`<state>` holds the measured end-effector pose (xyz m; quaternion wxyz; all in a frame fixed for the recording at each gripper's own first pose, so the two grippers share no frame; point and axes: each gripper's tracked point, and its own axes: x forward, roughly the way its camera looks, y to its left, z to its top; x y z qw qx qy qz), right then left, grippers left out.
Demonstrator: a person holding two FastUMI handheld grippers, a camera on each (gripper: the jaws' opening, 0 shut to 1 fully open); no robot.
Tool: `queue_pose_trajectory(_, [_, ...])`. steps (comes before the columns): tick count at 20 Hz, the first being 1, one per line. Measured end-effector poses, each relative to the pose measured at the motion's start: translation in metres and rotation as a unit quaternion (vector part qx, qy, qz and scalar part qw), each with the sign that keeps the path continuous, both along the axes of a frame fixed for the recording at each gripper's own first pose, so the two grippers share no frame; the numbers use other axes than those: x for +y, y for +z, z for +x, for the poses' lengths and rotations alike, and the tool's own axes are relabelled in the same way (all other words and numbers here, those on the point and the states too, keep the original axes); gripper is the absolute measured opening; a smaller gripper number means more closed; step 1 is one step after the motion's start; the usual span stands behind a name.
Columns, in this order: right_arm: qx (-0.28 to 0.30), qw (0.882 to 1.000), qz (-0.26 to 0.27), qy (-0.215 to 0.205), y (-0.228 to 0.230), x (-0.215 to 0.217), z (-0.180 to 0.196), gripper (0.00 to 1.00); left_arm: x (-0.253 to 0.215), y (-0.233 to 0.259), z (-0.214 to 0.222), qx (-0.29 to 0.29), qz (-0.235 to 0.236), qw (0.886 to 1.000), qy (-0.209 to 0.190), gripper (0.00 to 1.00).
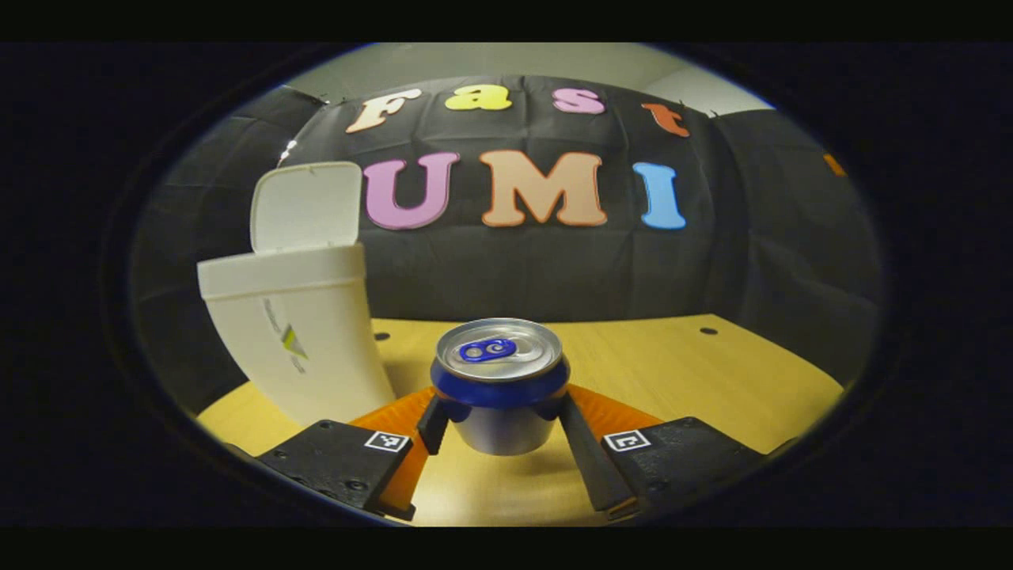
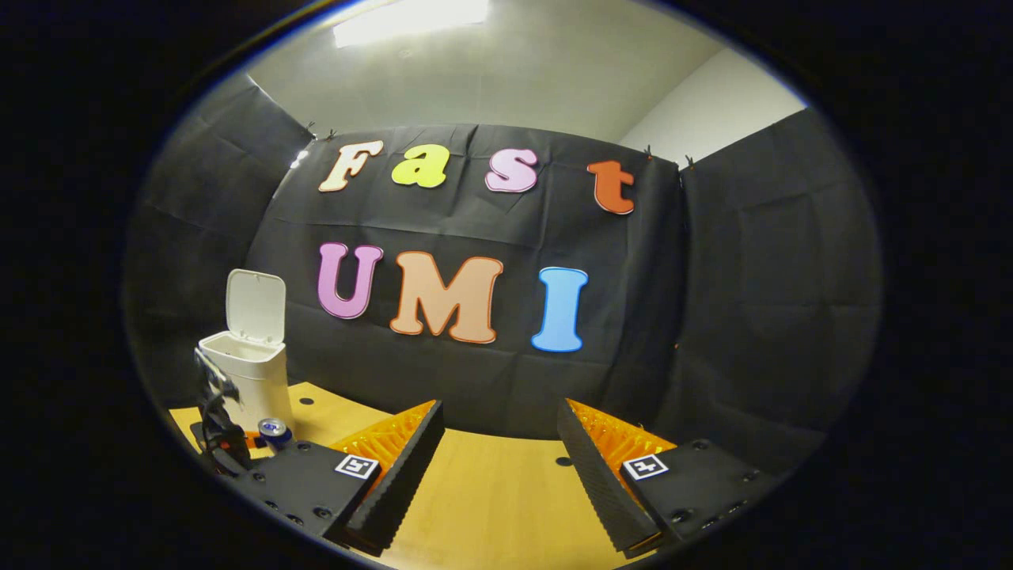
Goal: Press the lid of the desktop garbage bin to open it, pick up the crumpled paper on the desktop and throw it into the bin, then pick up the pop can on the desktop and drop it into the bin, and finally close the garbage bin lid.
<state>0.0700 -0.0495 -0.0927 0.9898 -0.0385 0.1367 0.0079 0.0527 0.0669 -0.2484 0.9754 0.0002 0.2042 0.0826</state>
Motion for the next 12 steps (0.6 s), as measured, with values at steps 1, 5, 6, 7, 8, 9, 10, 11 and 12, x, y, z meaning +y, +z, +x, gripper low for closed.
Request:
queue_pose_trajectory(1, [0.007, 1.000, 0.013, 0.008, -0.005, 0.013, 0.000, 0.96, 0.018, 0.024, 0.007, -0.013, 0.005, 1.000, 0.007, 0.74])
queue_pose_trajectory(5, [0.020, 0.998, 0.049, 0.023, -0.021, 0.053, 0.002, 0.96, 0.106, 0.107, 0.040, -0.069, 0.038, 0.995, 0.054, 0.72])
queue_pose_trajectory(6, [0.025, 0.998, 0.055, 0.022, -0.025, 0.058, 0.001, 0.96, 0.131, 0.121, 0.049, -0.077, 0.049, 0.994, 0.067, 0.73])
queue_pose_trajectory(7, [0.030, 0.998, 0.059, 0.020, -0.030, 0.062, 0.002, 0.96, 0.154, 0.129, 0.056, -0.083, 0.062, 0.991, 0.083, 0.73])
queue_pose_trajectory(8, [0.036, 0.997, 0.064, 0.014, -0.035, 0.065, 0.001, 0.96, 0.178, 0.135, 0.064, -0.086, 0.070, 0.989, 0.099, 0.73])
queue_pose_trajectory(9, [0.041, 0.997, 0.069, 0.008, -0.039, 0.067, 0.001, 0.96, 0.199, 0.134, 0.071, -0.084, 0.075, 0.987, 0.111, 0.73])
queue_pose_trajectory(10, [0.046, 0.996, 0.072, 0.001, -0.042, 0.068, 0.000, 0.96, 0.219, 0.126, 0.076, -0.074, 0.077, 0.987, 0.124, 0.73])
queue_pose_trajectory(11, [0.052, 0.996, 0.074, -0.004, -0.045, 0.068, 0.000, 0.96, 0.234, 0.115, 0.079, -0.057, 0.076, 0.987, 0.133, 0.74])
queue_pose_trajectory(12, [0.057, 0.996, 0.073, -0.008, -0.048, 0.069, -0.001, 0.96, 0.248, 0.103, 0.078, -0.045, 0.074, 0.986, 0.145, 0.73])
